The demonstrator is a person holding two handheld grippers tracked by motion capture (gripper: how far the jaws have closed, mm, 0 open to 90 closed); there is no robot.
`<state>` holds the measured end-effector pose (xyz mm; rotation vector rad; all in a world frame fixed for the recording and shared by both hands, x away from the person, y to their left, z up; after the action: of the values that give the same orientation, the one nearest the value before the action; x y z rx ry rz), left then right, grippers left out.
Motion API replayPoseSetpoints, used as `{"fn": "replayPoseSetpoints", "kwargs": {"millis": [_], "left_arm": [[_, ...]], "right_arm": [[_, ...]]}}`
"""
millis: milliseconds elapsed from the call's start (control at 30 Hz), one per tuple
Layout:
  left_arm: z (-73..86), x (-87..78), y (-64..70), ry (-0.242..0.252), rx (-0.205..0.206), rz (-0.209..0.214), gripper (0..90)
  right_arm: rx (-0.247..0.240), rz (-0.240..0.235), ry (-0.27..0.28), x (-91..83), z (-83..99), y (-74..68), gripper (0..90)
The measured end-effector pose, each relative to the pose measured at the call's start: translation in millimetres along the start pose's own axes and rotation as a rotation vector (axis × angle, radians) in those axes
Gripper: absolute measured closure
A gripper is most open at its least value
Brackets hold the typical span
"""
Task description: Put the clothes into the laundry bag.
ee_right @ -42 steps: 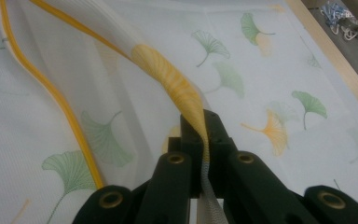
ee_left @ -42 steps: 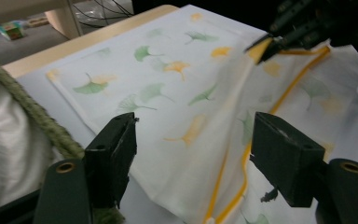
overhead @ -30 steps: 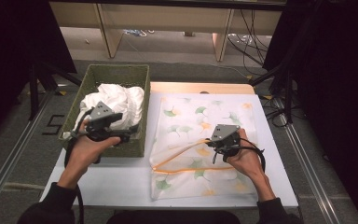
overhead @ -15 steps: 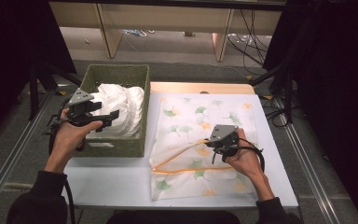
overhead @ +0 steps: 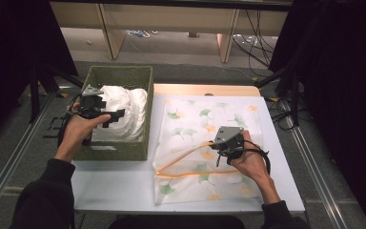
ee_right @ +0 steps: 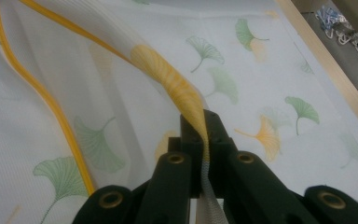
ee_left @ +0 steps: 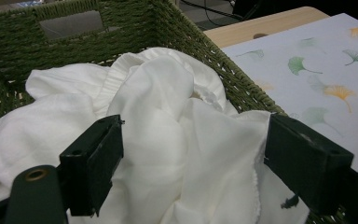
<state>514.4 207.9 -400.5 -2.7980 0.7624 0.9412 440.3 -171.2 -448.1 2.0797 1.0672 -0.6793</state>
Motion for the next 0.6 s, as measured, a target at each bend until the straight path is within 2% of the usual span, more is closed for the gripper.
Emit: {"fn": "replayPoseSetpoints", "kwargs": {"millis": [67,167,233,267,333,367,400,433,467,600], "left_arm": [[-0.9,8.9,1.2,-0.005,-0.032,0.022,15.9],[-0.8,18.4,-4.4,-0.019,-0.026,-0.013,16.3],[-0.1,25.9,-7.0,-0.023,-0.048,-0.01,16.1],[0.5,28.4,-6.4,-0.027,-0.064,-0.001,16.0],[3.4,32.6,-3.6,-0.075,-0.048,0.06,15.5],[3.7,34.9,-1.3,-0.082,-0.043,0.07,15.6],[4.0,37.7,-0.4,-0.087,-0.027,0.063,15.6],[4.2,39.9,0.1,-0.102,-0.019,0.058,15.6],[4.1,41.3,0.0,-0.116,-0.016,0.053,15.5],[5.3,54.1,0.8,-0.153,-0.03,0.045,15.5]], "right_arm": [[0.003,-0.005,-0.003,0.6,-1.0,-0.5,89.8],[-0.006,-0.006,0.001,1.3,-2.3,-0.8,89.8],[-0.007,-0.001,0.001,0.6,-2.6,0.0,89.8],[0.007,-0.001,0.001,0.0,-2.6,-0.2,89.8],[0.012,-0.003,-0.002,-0.5,-2.5,0.3,89.8],[0.01,0.002,-0.001,-0.2,-2.8,0.9,89.8],[0.011,0.006,-0.001,0.1,-2.4,1.3,89.8],[-0.007,0.007,-0.017,-0.2,-1.0,2.9,89.8],[-0.04,0.002,-0.003,1.1,-2.0,4.6,89.8],[-0.008,-0.005,-0.006,1.5,-2.9,0.0,89.8]]}}
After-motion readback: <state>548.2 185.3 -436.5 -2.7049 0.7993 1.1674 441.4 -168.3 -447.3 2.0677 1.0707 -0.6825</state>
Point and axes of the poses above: each handheld gripper's, and its own axes: x roughly forward along the jaws, z roughly out of its underside, y roughly to its right, the point moved 6 cm from there along x, roughly forward along the jaws, and after that the axes turned 2 degrees about z, right-handed, at the moved point
